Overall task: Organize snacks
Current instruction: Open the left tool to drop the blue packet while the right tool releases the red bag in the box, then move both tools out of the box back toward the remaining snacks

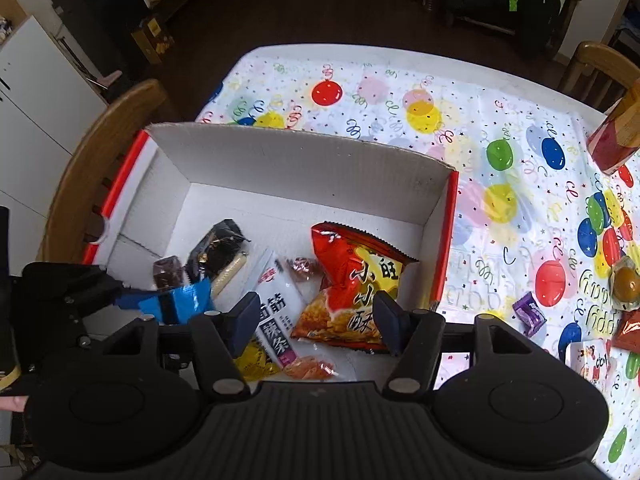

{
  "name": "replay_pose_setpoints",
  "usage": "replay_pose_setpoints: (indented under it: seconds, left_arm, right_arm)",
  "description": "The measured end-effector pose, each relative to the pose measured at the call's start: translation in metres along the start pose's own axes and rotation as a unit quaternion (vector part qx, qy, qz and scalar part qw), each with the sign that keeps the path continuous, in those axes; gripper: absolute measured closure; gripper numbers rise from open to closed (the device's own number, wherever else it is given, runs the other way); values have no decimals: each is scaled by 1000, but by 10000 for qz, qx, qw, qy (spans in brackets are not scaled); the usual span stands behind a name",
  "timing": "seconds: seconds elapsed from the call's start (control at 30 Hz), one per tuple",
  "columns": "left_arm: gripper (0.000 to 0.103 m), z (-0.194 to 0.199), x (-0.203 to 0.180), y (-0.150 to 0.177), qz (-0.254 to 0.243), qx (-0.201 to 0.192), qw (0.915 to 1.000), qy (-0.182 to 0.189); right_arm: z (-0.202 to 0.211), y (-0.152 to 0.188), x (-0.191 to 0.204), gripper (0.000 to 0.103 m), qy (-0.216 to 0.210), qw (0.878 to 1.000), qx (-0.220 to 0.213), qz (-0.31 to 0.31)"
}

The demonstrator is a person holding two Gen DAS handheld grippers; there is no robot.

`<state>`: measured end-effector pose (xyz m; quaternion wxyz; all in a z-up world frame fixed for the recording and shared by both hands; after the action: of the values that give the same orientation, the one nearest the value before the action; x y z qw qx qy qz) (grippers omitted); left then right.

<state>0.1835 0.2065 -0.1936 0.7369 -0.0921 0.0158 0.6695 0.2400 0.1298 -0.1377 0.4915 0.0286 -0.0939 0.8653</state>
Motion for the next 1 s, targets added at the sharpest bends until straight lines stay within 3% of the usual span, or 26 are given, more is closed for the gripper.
replay_pose_setpoints:
  seconds: [0.1, 0.23, 0.33, 0.43, 1.0]
  left_arm:
    - [40, 8, -2, 1, -7, -113, 9999, -35]
    - [24, 22, -5, 2, 12, -325, 9994, -92]
    - [22, 34, -10, 2, -15, -467, 9989, -107]
    - [14, 49, -18, 1, -7, -689, 9975, -146]
    - [1, 102, -100, -19, -282, -1488, 9883, -190]
  right_arm:
    - [12, 7, 1, 38, -46, 9999, -96, 56]
    - [28, 19, 0, 30, -132, 9996, -222, 65]
    - [39, 28, -3, 30, -161, 9994, -295, 73]
    - [50, 38, -7, 30, -229, 9990, -381, 22]
    - [101, 100, -80, 26, -114, 9961, -755, -449]
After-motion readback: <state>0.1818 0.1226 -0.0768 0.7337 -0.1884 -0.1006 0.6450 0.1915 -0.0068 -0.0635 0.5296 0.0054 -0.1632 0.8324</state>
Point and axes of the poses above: each gripper's, at about its wrist camera, not at the fingertips, and z roughly against the way its jaws point, x to its left, y to its underside, the point moved 10 cm from there along -z, roughly the way its jaws point, and after that the axes turned 12 degrees about x, right-handed, at the moved point
